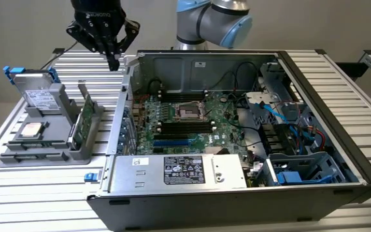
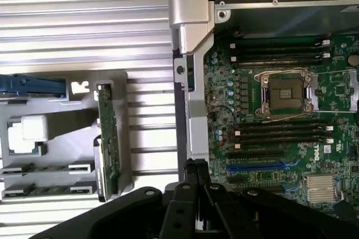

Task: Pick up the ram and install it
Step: 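Reach for the ram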

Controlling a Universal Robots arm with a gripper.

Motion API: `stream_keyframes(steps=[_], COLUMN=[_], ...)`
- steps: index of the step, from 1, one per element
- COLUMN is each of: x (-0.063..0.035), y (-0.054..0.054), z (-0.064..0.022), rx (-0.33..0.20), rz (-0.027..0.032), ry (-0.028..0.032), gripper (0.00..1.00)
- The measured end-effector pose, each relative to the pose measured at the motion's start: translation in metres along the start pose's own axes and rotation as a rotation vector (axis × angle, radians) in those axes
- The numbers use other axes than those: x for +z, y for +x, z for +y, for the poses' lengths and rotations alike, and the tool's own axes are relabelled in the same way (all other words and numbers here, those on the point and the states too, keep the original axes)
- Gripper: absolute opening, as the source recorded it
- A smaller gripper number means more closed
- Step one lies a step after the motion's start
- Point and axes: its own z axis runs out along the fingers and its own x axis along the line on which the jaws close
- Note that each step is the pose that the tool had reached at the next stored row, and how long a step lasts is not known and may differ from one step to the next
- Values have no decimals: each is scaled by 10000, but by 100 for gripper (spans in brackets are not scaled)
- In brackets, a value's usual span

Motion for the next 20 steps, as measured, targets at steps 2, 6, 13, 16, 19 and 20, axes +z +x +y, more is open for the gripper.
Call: stream_keyframes(steps=[2,6,13,16,19,20], x=[4,17,51,72,99,109], y=[91,272,590,727,862,907], z=[-7,-20,-44,-55,-66,-70], rx=[0,1,4,4,6,6], rz=[3,13,55,82,117,130], ry=[1,0,3,5,8,9], gripper=[10,10,10,10,10,10])
